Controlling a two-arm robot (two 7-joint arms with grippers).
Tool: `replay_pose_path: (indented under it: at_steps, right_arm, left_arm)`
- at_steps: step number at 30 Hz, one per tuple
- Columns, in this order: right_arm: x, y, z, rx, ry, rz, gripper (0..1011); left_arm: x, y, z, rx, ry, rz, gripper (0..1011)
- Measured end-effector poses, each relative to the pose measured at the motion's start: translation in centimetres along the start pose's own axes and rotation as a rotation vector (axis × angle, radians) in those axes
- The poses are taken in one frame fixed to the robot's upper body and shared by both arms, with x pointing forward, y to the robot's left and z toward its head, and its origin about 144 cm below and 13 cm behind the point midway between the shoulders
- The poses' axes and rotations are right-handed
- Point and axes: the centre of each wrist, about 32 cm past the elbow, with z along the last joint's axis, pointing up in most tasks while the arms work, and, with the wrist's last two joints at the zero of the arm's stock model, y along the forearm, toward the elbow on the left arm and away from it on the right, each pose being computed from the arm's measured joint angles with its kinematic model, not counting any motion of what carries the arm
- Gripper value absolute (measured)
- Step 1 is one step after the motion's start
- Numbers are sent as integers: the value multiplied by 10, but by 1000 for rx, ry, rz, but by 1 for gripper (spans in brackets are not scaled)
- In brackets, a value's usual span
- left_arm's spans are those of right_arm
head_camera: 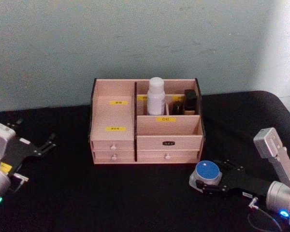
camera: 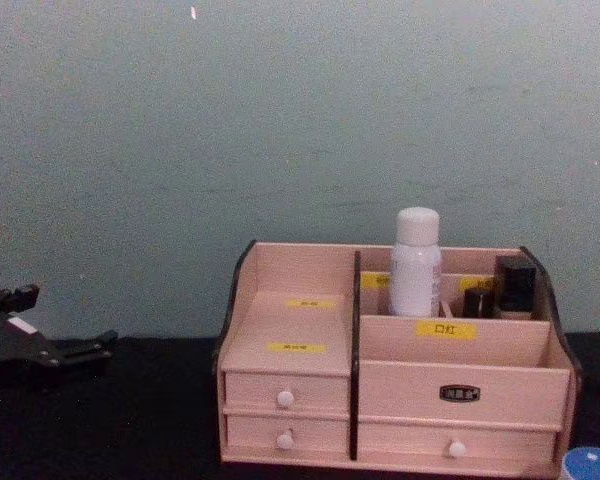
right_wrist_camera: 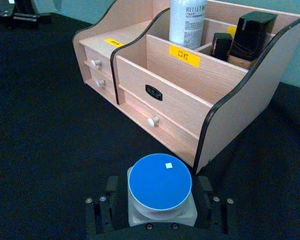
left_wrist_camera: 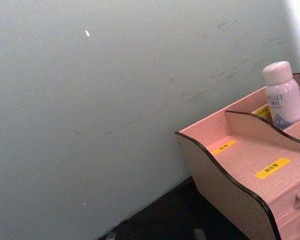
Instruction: Pick up the facial cleanser and watermelon frost from the table and place them into the tiered storage box.
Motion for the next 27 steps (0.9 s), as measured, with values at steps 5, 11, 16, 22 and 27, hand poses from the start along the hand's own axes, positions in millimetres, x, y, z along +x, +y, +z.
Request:
replay_pose_path:
  at_steps: [5,11,16,22,27]
  right_arm:
    - [0,0,0,0,-1,0,1000]
    - [0,0,0,1,-1,-1,1000]
    - [0,0,0,1,-1,-1,914]
    - [0,0,0,1,-1,-1,748]
    - [0,0,0,2,-1,-1,710]
  left_arm:
    - [0,0,0,0,0,0,1001]
    - [0,0,0,0,0,0,1002]
    - [0,0,0,0,0,0,1001]
    - [0,0,0,0,0,0,1001]
    - [0,0,0,0,0,0,1001]
